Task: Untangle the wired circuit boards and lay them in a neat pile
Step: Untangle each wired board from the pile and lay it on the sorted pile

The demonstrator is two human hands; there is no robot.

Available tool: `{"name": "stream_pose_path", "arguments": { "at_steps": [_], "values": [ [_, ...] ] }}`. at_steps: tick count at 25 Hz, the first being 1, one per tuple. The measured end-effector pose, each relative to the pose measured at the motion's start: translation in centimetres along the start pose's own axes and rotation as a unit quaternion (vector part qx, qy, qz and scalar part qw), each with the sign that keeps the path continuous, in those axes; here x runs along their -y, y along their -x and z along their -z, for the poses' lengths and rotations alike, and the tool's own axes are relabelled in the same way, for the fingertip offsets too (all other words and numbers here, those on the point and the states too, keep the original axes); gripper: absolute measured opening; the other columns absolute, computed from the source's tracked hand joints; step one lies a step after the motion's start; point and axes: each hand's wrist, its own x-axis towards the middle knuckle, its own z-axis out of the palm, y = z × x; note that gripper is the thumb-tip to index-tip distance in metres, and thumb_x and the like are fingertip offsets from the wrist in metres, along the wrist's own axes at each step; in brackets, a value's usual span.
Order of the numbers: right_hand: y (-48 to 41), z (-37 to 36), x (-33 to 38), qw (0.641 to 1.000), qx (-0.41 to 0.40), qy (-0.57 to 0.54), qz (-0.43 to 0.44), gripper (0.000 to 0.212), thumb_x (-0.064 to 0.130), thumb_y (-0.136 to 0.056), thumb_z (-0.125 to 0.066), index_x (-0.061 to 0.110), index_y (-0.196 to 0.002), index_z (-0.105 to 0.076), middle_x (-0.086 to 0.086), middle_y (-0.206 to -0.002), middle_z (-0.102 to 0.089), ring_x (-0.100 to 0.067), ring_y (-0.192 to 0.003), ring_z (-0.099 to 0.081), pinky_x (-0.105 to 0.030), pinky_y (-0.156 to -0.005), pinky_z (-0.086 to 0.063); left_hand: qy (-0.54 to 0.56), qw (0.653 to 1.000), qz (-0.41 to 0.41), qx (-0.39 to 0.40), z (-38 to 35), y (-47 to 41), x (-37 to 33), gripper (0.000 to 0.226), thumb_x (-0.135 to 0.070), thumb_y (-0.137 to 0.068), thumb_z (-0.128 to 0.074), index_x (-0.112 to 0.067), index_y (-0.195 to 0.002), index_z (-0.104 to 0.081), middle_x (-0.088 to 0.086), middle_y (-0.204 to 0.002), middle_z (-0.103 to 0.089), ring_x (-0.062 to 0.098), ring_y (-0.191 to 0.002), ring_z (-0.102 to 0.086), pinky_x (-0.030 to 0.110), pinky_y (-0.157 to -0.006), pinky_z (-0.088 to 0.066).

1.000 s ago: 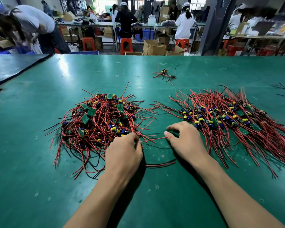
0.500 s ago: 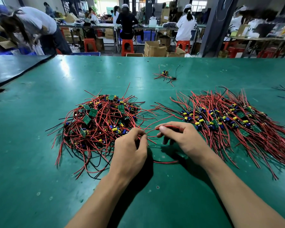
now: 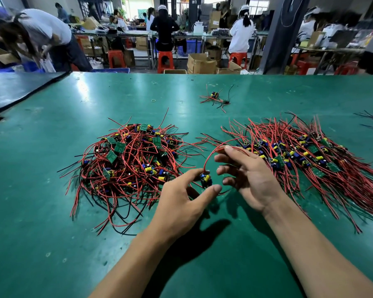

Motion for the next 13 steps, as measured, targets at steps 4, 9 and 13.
{"name": "stream_pose_path", "arguments": {
  "at_steps": [4, 9, 13],
  "values": [
    [-0.1, -0.1, 0.0, 0.999, 0.029, -0.024, 0.002, 0.021, 0.032, -0.070, -0.076, 0.018, -0.086, -0.079, -0.004, -0.086, -0.075, -0.007, -0.048, -0.056, -0.017, -0.039, -0.039, 0.194, 0.978, 0.073, 0.018, 0.6, -0.4, -0.6, 0.012, -0.013, -0.095, -0.060, -0.010, -0.101, -0.070, 0.011, -0.073, -0.071, 0.018, -0.052, -0.050, 0.028, -0.050, -0.042],
    [-0.2, 0.2, -0.4, 0.996, 0.081, 0.006, -0.028, 0.026, 0.026, -0.075, -0.075, 0.015, -0.098, -0.076, -0.003, -0.087, -0.072, -0.007, -0.056, -0.058, -0.016, -0.045, -0.045, 0.296, 0.941, 0.162, 0.039, 1.0, -0.8, -0.8, 0.022, -0.007, -0.093, -0.052, -0.012, -0.091, -0.072, 0.011, -0.064, -0.066, 0.021, -0.062, -0.048, 0.020, -0.048, -0.040],
    [0.1, -0.1, -1.4, 0.985, 0.131, 0.100, -0.044, 0.031, 0.035, -0.080, -0.073, 0.017, -0.104, -0.077, 0.000, -0.073, -0.064, -0.007, -0.057, -0.049, -0.016, -0.047, -0.039, 0.290, 0.936, 0.185, 0.077, 0.9, -0.8, -0.7, 0.026, -0.006, -0.092, -0.049, -0.013, -0.083, -0.073, 0.006, -0.062, -0.062, 0.020, -0.062, -0.052, 0.028, -0.058, -0.038]
  ]
}}
